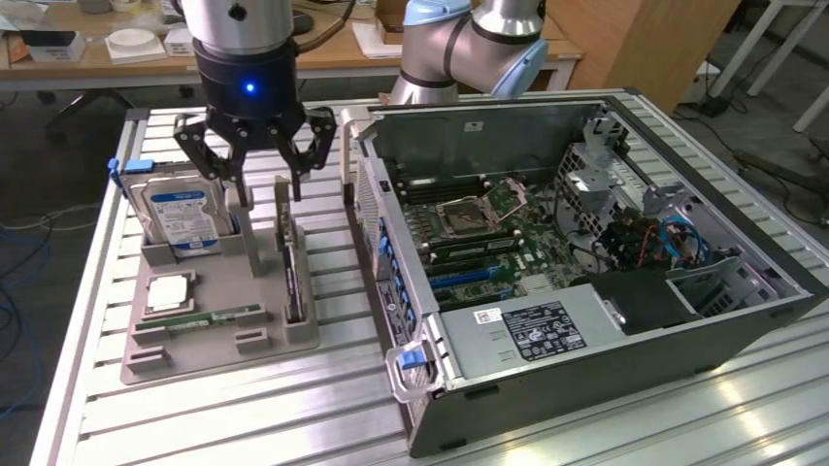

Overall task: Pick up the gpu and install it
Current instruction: 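Pick up the gpu and move the gpu toward the slot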

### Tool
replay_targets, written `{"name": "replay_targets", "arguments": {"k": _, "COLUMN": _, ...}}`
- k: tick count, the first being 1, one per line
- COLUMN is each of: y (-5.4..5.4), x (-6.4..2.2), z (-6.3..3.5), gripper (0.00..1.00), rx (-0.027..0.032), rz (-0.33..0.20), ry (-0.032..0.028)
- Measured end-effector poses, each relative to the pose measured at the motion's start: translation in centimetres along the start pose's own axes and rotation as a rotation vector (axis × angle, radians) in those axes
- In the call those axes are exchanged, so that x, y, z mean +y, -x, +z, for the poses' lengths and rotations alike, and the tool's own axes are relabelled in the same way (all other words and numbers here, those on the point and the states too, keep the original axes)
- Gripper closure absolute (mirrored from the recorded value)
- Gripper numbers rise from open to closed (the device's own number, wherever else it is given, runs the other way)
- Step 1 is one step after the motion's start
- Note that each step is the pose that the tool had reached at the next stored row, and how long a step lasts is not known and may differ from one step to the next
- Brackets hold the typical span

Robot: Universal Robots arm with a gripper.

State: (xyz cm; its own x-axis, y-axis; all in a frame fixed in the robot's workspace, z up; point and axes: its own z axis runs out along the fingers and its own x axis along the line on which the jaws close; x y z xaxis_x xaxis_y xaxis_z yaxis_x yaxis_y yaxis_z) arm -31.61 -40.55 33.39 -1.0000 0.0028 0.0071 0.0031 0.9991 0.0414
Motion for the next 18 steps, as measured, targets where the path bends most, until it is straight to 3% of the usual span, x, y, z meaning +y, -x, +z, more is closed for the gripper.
{"name": "replay_targets", "arguments": {"k": 18, "y": 0.00, "x": -0.13, "z": 0.83, "gripper": 0.41, "rx": 0.0000, "rz": 0.000, "ry": 0.0000}}
